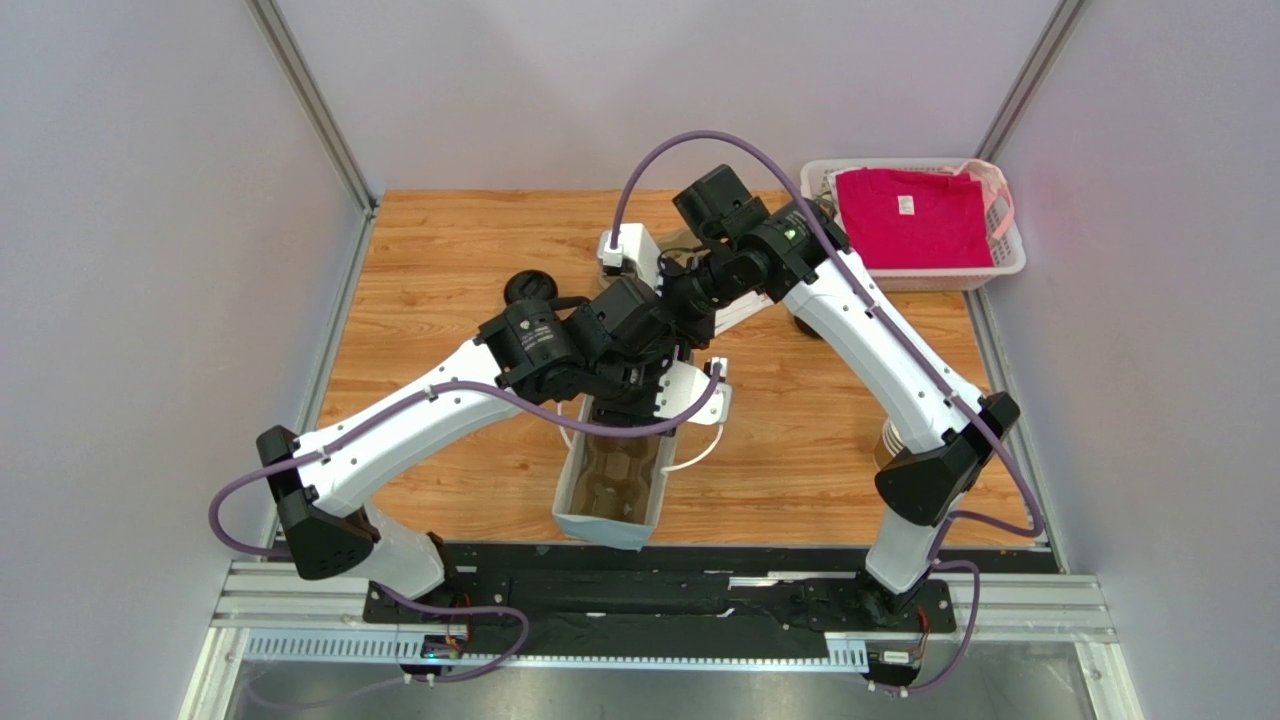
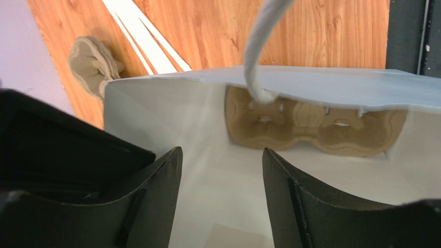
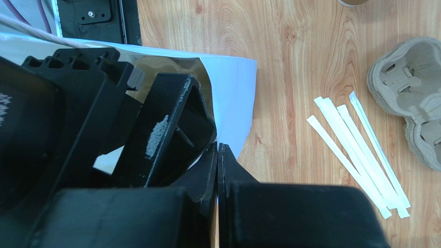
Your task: Pack the takeout coffee
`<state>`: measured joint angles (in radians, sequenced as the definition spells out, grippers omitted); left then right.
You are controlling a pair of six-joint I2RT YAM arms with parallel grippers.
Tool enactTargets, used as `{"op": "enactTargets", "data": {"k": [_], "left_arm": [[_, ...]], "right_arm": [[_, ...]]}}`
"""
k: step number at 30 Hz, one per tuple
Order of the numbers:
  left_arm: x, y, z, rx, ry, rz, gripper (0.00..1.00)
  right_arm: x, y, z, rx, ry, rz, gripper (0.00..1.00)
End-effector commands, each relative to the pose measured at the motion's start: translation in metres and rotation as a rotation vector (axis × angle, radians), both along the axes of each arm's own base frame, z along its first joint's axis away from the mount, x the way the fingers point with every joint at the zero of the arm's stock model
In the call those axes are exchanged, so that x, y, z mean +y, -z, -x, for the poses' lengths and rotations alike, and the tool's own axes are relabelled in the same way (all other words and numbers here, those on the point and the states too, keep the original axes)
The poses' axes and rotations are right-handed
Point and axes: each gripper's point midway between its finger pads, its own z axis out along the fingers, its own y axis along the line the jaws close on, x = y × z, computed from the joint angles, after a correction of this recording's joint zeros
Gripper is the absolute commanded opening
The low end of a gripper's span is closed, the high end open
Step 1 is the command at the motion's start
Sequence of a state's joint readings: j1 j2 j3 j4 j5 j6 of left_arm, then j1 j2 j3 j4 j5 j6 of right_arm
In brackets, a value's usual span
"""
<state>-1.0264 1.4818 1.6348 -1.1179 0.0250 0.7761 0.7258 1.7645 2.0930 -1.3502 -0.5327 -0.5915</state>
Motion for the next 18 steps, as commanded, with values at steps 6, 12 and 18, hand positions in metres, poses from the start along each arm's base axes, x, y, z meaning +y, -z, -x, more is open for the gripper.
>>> {"op": "enactTargets", "data": {"k": [6,12,18], "left_arm": [[-0.006,-0.046,0.004,-0.085,0.047,0.172,0.58],[-0.011,-0.072,0.019,-0.107,0.102,0.336,0.57],[-0.012,-0.096,0.034,-0.094,0.154,0.418,0.59]], "right_arm": [[-0.004,0.01,0.011,0.072,-0.004,0.039,0.0],[-0.004,0.012,0.01,0.074,-0.003,0.044,0.0],[-0.005,0.015,0.009,0.073,0.001,0.055,0.0]]}}
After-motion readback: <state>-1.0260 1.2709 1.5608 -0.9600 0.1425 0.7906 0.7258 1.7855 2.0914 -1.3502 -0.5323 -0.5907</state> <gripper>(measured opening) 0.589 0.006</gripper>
